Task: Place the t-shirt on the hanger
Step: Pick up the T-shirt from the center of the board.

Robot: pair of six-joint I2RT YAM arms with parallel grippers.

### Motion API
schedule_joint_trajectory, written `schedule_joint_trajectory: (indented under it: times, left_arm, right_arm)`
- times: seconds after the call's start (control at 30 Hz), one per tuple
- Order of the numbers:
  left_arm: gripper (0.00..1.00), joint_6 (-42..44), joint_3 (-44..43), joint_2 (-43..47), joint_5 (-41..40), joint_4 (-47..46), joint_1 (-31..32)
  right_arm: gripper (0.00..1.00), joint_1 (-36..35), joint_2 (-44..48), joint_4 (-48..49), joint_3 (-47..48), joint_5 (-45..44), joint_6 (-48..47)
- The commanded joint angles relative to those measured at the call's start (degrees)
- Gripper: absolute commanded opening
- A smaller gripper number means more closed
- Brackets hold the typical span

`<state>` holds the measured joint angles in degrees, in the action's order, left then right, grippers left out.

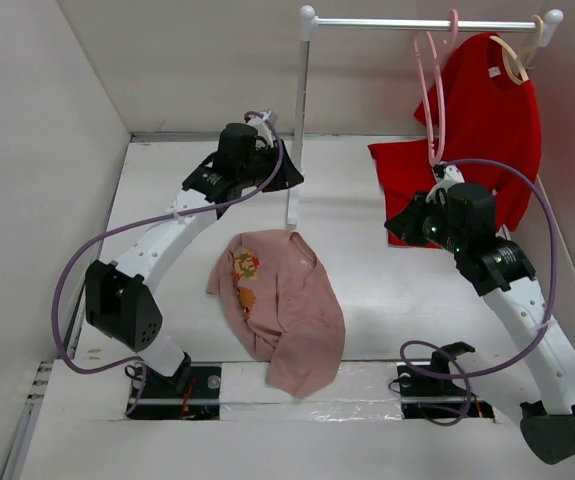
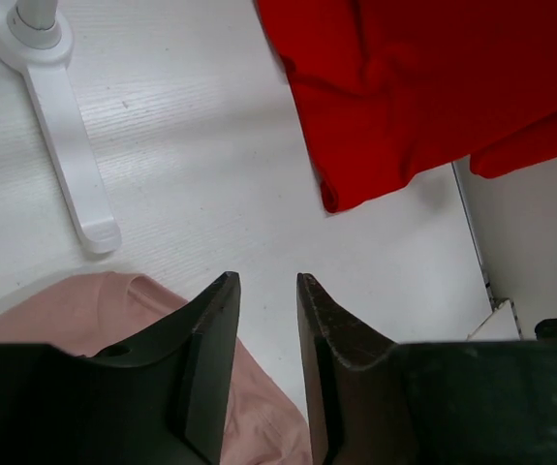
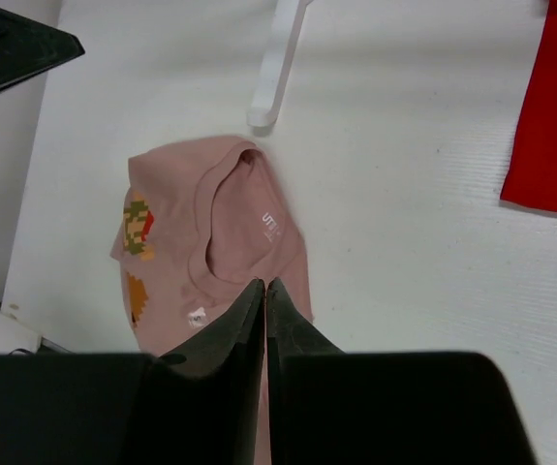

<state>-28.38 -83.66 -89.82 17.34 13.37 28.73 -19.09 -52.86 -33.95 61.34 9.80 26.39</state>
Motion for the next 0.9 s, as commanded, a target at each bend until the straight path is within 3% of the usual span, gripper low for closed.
schedule_joint_trajectory:
  times: [0.0,0.07,0.17,0.27,0.33,0.43,0.57,0.63,0.87]
  left_arm:
    - [0.29,0.08,-4.23,0.79,0.67,-1.59,0.1]
    - [0.31,-0.27,-3.97,0.79,2.25,-2.55,0.1]
    - [0.26,-0.27,-1.88,1.66,2.79,-2.29,0.1]
    - [0.14,1.39,-0.63,2.63,-1.76,-0.19,2.64]
    - [0.01,3.41,-1.07,1.93,-4.06,4.18,3.78]
    - [0.0,4.3,0.94,2.89,-7.4,6.58,4.58]
    - [0.0,4.38,10.76,5.44,-10.13,6.23,5.11]
    - [0.0,4.65,13.68,5.71,-9.7,6.76,5.11]
    - [0.18,6.14,20.37,4.22,-4.78,5.36,5.11]
  right_arm:
    - [0.1,0.89,1.09,4.25,-0.52,1.45,0.06]
    - [0.12,0.9,1.18,3.72,-1.13,1.62,-0.11]
    - [0.0,0.9,1.97,4.42,-3.77,2.15,0.06]
    - [0.0,0.9,1.62,5.13,-5.7,3.99,0.32]
    - [0.0,0.9,0.57,6.0,-5.97,4.78,0.33]
    - [0.0,0.9,-1.1,7.84,-6.93,4.96,0.59]
    - [0.01,0.9,-5.58,9.16,-9.04,6.1,1.29]
    - [0.03,0.9,-8.82,11.44,-10.8,7.41,1.64]
    - [0.4,-0.85,-19.89,20.06,-13.35,10.41,5.69]
